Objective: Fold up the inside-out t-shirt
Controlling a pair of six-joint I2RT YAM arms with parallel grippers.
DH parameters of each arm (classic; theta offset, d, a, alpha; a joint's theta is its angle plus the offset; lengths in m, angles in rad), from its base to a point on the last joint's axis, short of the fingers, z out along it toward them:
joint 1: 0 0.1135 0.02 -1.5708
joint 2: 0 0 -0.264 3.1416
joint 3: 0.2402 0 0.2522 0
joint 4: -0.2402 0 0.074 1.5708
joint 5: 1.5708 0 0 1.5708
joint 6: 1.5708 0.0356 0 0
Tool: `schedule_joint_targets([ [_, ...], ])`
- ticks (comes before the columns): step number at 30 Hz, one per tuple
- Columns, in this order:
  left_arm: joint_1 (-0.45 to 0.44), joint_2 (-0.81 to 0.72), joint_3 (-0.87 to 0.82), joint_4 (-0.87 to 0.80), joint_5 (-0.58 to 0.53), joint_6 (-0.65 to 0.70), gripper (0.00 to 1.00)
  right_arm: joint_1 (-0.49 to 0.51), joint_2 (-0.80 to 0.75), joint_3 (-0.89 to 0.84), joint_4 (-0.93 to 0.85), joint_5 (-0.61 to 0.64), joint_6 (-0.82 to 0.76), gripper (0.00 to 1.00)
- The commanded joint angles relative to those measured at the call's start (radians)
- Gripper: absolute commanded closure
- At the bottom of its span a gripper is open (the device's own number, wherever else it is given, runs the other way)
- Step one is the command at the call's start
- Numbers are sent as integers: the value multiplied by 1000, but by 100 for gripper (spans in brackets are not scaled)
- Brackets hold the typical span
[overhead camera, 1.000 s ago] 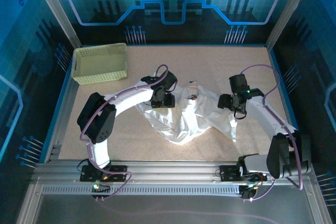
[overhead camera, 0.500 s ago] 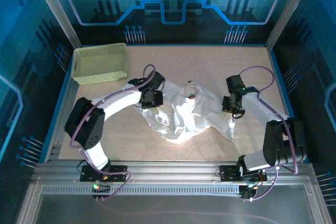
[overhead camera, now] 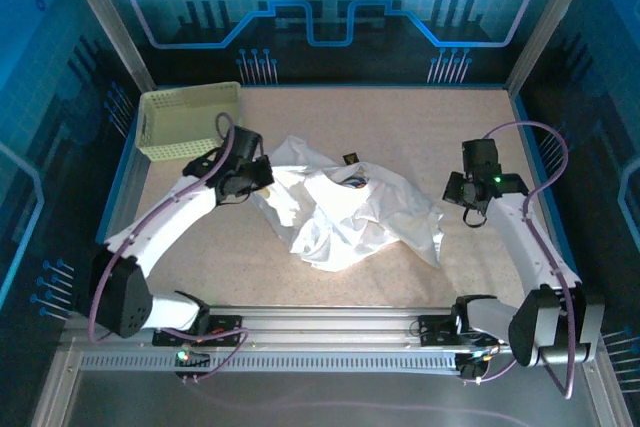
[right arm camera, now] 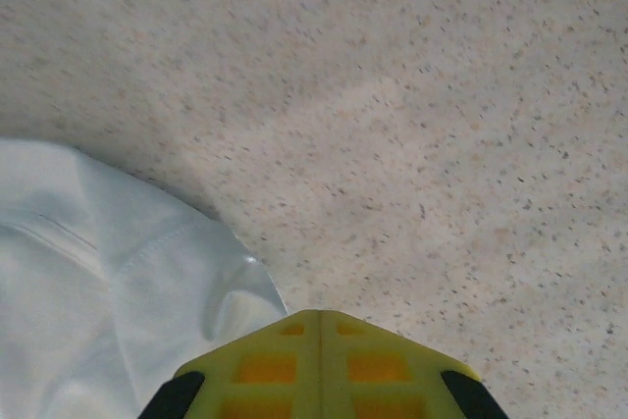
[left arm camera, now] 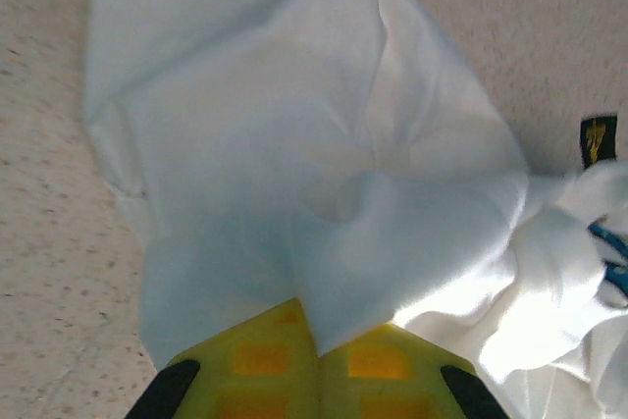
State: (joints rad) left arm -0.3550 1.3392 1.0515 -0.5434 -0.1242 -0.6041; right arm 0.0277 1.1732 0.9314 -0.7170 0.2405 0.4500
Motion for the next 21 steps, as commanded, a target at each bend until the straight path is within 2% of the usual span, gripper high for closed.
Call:
schedule_joint_targets([
  [1, 27, -54, -49, 13, -24, -19, 100, 17, 39, 10, -2, -135, -50, 74],
  [3, 30, -53, -67, 14, -16, -19, 100, 69, 85, -1, 17, -117, -41, 52],
  [5, 32, -44, -80, 12, -11, -24, 100, 115, 135, -7, 38, -99, -29, 41],
  [8, 36, -30, -88, 10, -2, -29, 100, 147, 218, -6, 73, -108, -1, 34],
  [12, 46, -12, -90, 13, 14, -28, 100, 189, 331, 22, 97, -110, 3, 33],
  [14, 54, -8, -88, 14, 23, -25, 100, 203, 387, 51, 77, -80, 5, 37],
  [16, 59, -12, -84, 13, 29, -19, 100, 209, 425, 71, 64, -53, 2, 47],
  [21, 90, -44, -67, -10, 20, -3, 100, 209, 391, 98, 4, 68, 5, 93],
])
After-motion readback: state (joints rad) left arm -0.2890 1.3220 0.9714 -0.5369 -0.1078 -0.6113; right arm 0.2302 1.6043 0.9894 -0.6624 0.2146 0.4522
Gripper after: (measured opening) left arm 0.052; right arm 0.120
